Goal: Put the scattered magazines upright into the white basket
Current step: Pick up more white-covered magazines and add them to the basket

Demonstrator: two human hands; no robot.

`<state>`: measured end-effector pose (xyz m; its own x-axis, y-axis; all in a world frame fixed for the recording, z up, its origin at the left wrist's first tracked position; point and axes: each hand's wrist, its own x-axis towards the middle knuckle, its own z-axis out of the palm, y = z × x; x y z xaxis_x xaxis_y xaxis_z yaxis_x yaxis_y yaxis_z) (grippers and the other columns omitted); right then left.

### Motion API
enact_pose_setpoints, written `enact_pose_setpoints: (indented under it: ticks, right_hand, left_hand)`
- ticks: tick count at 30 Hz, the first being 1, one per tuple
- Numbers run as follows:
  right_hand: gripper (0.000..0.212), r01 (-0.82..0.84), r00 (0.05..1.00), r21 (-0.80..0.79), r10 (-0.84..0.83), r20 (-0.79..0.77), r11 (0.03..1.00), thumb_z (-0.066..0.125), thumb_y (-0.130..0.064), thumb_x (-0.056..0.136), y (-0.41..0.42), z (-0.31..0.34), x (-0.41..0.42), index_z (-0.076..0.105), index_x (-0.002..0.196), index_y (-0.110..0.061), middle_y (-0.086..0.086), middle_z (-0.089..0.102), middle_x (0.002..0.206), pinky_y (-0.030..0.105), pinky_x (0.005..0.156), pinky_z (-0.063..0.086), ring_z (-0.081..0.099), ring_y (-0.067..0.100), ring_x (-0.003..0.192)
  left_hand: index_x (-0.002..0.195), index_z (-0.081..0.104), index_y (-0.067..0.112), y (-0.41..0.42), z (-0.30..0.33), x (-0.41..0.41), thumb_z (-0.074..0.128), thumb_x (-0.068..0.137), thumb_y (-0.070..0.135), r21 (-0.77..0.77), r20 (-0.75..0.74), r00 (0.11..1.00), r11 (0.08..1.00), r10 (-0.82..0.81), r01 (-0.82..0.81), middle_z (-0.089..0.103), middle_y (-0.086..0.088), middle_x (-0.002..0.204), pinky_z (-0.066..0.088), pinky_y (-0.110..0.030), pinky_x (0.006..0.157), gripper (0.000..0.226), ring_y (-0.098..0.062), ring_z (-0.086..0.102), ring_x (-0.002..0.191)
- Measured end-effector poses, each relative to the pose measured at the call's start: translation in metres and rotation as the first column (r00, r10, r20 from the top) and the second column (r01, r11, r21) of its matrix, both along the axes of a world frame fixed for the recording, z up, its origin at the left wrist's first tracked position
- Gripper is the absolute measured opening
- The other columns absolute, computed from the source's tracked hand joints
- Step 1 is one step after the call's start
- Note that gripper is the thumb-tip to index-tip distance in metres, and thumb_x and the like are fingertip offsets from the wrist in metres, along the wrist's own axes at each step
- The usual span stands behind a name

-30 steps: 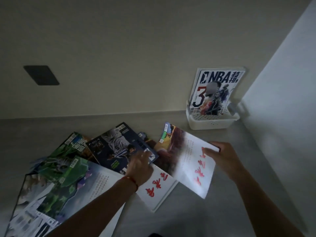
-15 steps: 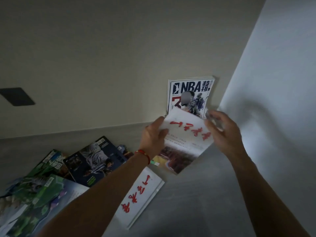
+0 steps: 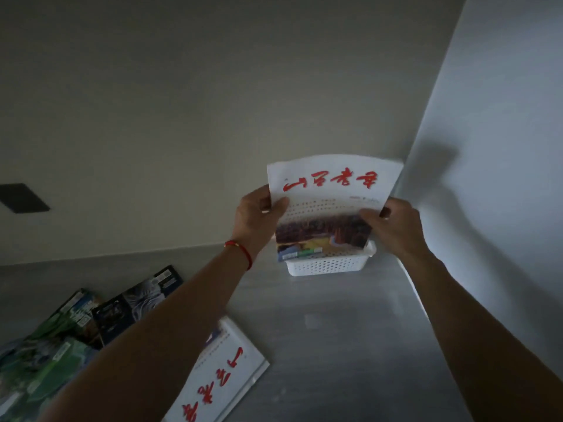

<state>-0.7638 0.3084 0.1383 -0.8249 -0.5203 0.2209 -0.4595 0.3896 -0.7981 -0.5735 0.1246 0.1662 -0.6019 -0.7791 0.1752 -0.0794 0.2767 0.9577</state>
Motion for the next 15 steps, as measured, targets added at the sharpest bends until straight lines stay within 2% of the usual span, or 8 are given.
enact_pose_setpoints:
  ticks: [2,4,5,8,11,12,15]
  right_hand:
    - [0.028,0.002,1.0,0.008,-0.002,-0.011,1.0,0.072,-0.027,0.086,-0.016,0.003,-0.02,0.074,0.112,-0.015,0.002,0.076,0.109,-0.004,0.05,0.036,0.062,-0.002,0.071]
    - [0.026,-0.004,1.0,0.018,0.004,-0.022,1.0,0.071,-0.028,0.087,-0.028,-0.002,-0.038,0.075,0.108,-0.013,0.003,0.077,0.104,-0.004,0.046,0.035,0.052,-0.017,0.061]
    - [0.025,0.006,1.0,0.035,-0.005,-0.024,0.999,0.07,-0.028,0.088,-0.034,-0.008,-0.046,0.076,0.106,-0.012,0.004,0.078,0.101,-0.002,0.044,0.035,0.049,-0.018,0.058]
    - [0.026,0.011,1.0,0.097,-0.01,-0.016,0.995,0.071,-0.03,0.089,-0.044,-0.026,-0.066,0.076,0.105,-0.011,0.006,0.078,0.1,0.002,0.05,0.03,0.054,-0.004,0.06]
    - [0.028,0.004,1.0,0.117,-0.004,-0.001,0.993,0.072,-0.029,0.087,-0.048,-0.044,-0.078,0.076,0.107,-0.009,0.008,0.078,0.101,0.006,0.053,0.032,0.06,0.007,0.069]
    - [0.028,0.006,1.0,0.118,-0.007,0.011,0.993,0.072,-0.028,0.087,-0.049,-0.049,-0.08,0.075,0.107,-0.009,0.009,0.078,0.101,0.006,0.053,0.034,0.061,0.008,0.069]
    - [0.028,-0.007,0.999,0.122,0.002,0.041,0.993,0.07,-0.027,0.089,-0.058,-0.061,-0.085,0.074,0.109,-0.008,0.011,0.077,0.102,0.016,0.061,0.048,0.069,0.016,0.077]
  left_hand:
    - [0.107,0.075,0.019,-0.011,-0.003,-0.017,0.068,0.088,0.015,0.004,0.059,0.996,0.997,0.072,-0.072,0.076,0.003,0.088,0.06,-0.037,0.076,0.02,-0.012,0.069,0.076]
    - [0.108,0.075,0.02,-0.019,-0.011,-0.034,0.066,0.089,0.017,0.044,0.1,0.989,0.993,0.105,-0.109,0.076,0.003,0.088,0.062,-0.044,0.081,0.021,-0.017,0.072,0.082]
    - [0.107,0.075,0.02,-0.024,-0.016,-0.042,0.066,0.089,0.018,0.071,0.115,0.987,0.99,0.114,-0.123,0.077,0.001,0.089,0.062,-0.047,0.083,0.021,-0.021,0.074,0.087]
    - [0.099,0.077,0.021,-0.033,-0.036,-0.062,0.066,0.086,0.018,0.168,0.152,0.98,0.973,0.131,-0.156,0.078,-0.006,0.094,0.059,-0.053,0.089,0.017,-0.029,0.073,0.095]
    - [0.075,0.076,0.029,-0.037,-0.054,-0.078,0.067,0.086,0.016,0.251,0.184,0.972,0.949,0.146,-0.19,0.077,-0.01,0.095,0.057,-0.056,0.092,0.019,-0.033,0.072,0.099]
    - [0.073,0.074,0.029,-0.039,-0.059,-0.083,0.067,0.087,0.015,0.262,0.193,0.968,0.943,0.158,-0.206,0.076,-0.011,0.095,0.057,-0.056,0.092,0.021,-0.033,0.071,0.1]
    - [0.074,0.069,0.025,-0.044,-0.07,-0.095,0.064,0.089,0.016,0.268,0.215,0.955,0.927,0.206,-0.26,0.075,-0.012,0.095,0.057,-0.055,0.092,0.017,-0.032,0.071,0.096]
